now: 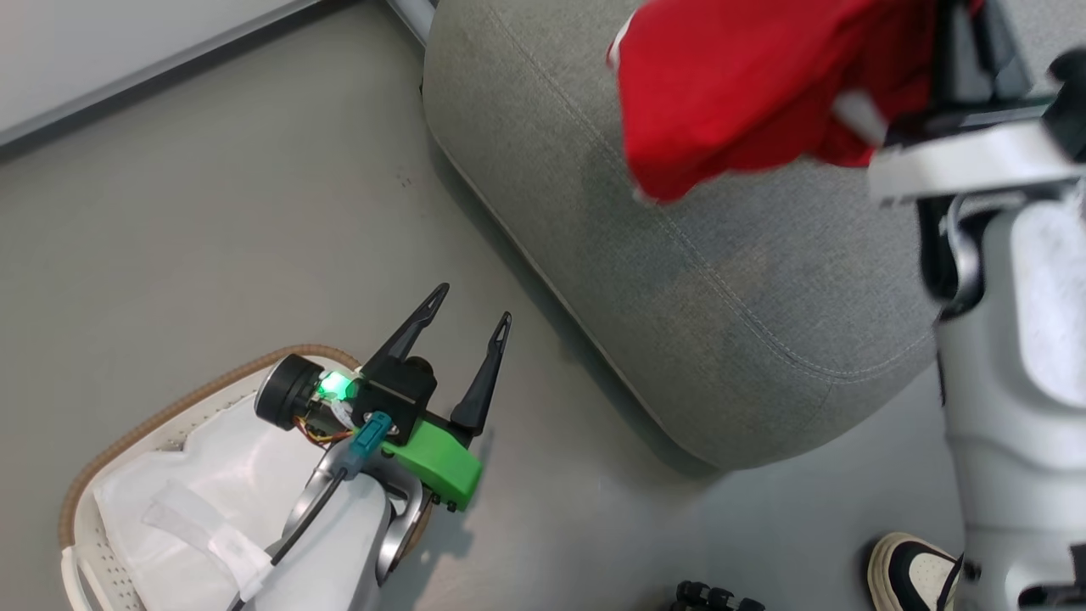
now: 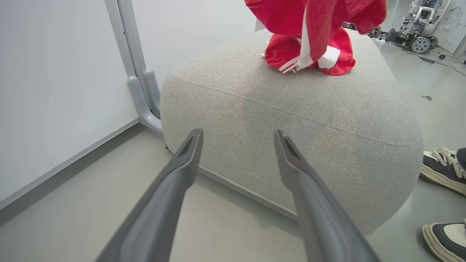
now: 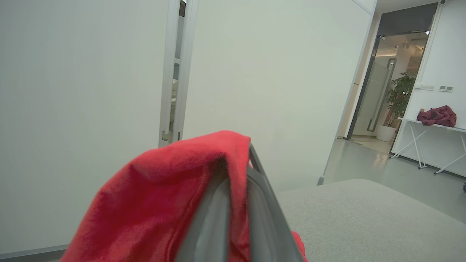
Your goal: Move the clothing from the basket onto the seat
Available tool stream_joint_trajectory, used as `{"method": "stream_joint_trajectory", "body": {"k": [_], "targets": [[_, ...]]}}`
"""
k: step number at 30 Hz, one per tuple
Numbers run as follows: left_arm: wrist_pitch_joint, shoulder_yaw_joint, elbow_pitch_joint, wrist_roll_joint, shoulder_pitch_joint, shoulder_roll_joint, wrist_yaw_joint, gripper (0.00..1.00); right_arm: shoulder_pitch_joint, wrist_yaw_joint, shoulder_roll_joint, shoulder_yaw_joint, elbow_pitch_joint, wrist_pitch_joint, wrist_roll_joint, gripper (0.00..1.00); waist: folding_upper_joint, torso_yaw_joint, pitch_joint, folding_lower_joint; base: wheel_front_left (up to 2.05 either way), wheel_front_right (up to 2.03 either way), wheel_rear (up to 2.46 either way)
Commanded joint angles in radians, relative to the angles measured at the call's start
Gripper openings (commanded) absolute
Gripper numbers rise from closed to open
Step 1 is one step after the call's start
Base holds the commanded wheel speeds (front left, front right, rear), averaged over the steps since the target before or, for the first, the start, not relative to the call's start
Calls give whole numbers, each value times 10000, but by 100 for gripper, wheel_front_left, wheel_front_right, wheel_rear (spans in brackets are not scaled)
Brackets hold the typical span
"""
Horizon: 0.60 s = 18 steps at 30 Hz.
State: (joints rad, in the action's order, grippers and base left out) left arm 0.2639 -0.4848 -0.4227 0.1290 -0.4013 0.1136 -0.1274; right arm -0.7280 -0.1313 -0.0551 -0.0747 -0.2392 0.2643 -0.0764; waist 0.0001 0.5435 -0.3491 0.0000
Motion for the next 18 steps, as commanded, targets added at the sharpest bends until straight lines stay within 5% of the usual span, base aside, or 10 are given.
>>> {"method": "stream_joint_trajectory", "body": {"k": [1,10,18], "targets": [[7,96,67,-74,80,133,-19,100,-399,11,-132,-128,-186,3,135,0,-1,-42,-361,0,0,0,0],[5,170,89,-303,-381,368,-27,100,-2543,11,-1419,-1727,-1501,3,1341,0,-1,-916,-1398,0,0,0,0],[7,20,-21,-347,-877,508,-37,100,-2877,11,-1799,-3427,-2923,3,2539,0,-1,-1834,-2331,0,0,0,0]]}}
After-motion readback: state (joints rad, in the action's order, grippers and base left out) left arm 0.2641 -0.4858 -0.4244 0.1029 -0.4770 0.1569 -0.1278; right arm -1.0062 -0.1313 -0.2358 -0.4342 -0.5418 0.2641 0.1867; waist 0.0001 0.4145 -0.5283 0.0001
